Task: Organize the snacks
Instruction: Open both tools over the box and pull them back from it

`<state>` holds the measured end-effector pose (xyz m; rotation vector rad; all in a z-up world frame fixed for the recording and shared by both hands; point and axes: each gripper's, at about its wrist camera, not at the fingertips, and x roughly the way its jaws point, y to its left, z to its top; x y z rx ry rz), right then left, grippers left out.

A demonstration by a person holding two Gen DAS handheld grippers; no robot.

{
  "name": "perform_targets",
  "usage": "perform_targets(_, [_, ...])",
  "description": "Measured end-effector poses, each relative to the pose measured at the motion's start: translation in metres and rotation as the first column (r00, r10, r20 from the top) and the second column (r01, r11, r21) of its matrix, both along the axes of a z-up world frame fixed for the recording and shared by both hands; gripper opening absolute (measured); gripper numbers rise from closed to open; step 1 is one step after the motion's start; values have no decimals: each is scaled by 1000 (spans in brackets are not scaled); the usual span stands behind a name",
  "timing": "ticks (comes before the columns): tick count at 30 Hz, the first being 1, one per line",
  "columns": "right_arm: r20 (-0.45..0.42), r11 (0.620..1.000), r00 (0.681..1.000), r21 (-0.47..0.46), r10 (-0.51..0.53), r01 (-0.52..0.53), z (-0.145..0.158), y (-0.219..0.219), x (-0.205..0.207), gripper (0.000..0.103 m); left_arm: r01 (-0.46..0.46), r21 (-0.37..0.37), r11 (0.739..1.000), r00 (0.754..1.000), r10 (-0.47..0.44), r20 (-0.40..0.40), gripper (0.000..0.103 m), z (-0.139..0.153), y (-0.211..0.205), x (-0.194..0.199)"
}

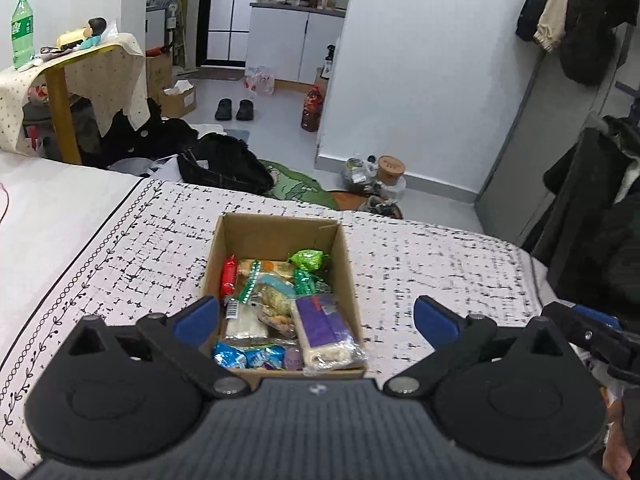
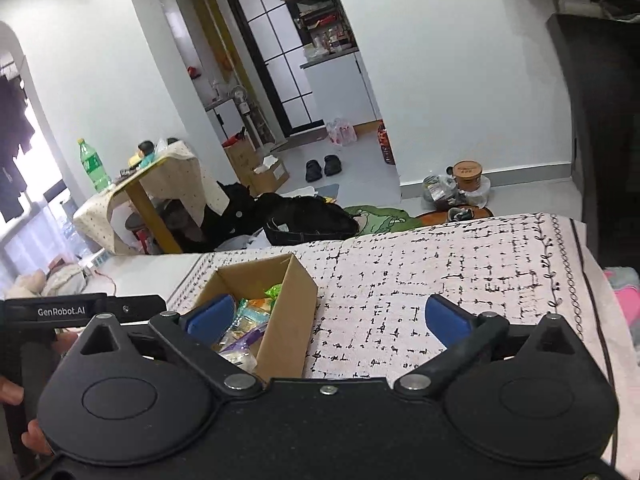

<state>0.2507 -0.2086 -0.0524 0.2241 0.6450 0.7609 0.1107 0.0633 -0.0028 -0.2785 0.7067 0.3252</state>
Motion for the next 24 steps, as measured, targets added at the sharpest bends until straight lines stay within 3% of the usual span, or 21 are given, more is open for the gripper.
perform_targets(16, [43,999,998,-38,-37,38,37,-31,-47,103,95,27,995,994,-96,49,103,42,-17,-52])
perform_targets(24, [21,995,997,-55,-79,80,44,-55,-68,103,144,59,988,985,-149,87,103,56,-33,-80])
